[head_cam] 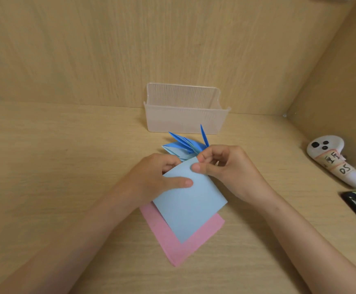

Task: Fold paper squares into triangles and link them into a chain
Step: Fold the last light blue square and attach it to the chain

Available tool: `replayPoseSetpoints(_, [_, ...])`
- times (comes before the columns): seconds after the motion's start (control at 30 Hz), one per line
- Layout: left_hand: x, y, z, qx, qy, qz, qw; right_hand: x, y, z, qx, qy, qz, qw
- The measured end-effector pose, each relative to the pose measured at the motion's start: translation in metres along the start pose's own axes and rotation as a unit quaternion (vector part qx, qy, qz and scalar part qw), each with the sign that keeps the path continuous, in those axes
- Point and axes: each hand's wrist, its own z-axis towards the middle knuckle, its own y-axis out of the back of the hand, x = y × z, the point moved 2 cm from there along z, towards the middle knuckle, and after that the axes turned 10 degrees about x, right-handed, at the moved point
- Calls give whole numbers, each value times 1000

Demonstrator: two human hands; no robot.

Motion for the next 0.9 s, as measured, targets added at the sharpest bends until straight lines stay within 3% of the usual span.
replayPoseSetpoints(0.2, [-4, 6, -1, -45, -16, -26, 999, 0, 1, 0, -44, 22, 10, 999])
replayPoseSetpoints(0.33, [-5, 10, -2, -63, -14, -43, 997, 9, 3, -3, -82, 102, -6, 991])
replayPoseSetpoints(0.43, [-6, 17, -1, -93, -21, -37, 995, 16, 2, -8, -7, 176, -39, 984])
replayPoseSetpoints(0.57, [-5, 23, -1, -118, -16, -63, 991, 21, -10, -14, 111, 175, -166, 964])
replayPoseSetpoints(0.9, [0, 31, -2, -136, 3, -83, 987, 17, -8, -13, 132, 164, -235, 949])
